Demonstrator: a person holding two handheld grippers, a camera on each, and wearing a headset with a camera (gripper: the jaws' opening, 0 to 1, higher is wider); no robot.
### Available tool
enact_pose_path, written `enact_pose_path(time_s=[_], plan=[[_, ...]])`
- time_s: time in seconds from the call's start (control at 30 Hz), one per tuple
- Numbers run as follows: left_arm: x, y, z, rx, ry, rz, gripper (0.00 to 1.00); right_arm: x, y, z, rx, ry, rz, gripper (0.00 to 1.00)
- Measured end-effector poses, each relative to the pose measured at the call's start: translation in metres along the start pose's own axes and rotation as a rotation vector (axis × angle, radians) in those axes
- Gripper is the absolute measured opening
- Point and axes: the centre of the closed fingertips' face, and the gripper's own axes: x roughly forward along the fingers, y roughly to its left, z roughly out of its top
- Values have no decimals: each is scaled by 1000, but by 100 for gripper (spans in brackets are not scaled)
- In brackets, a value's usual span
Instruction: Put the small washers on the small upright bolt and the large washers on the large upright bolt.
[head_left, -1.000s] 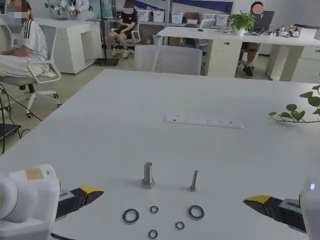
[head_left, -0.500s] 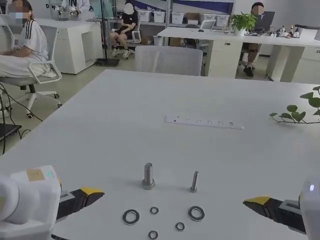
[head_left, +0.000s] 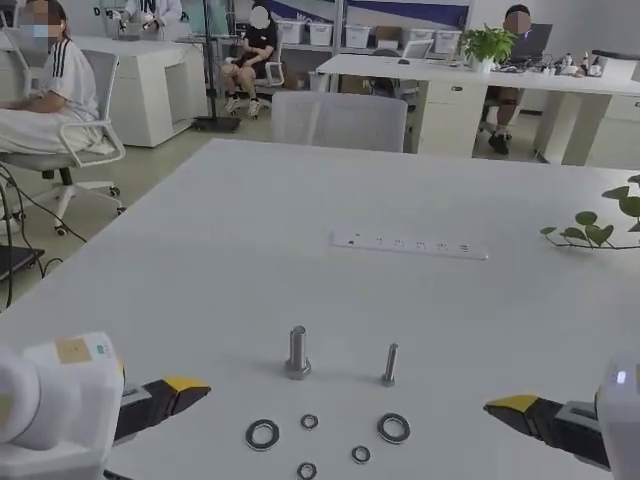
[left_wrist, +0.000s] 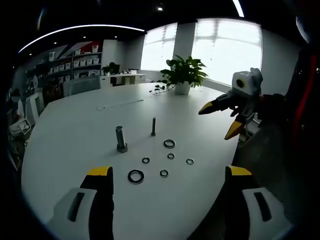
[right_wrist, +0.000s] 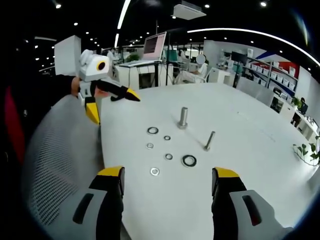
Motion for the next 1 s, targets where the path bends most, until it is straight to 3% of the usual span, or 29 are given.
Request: enact_pose_path(time_s=[1.0], plan=[[-1,0,1,6,1,0,91,2,1,-1,-7,15,12,70]])
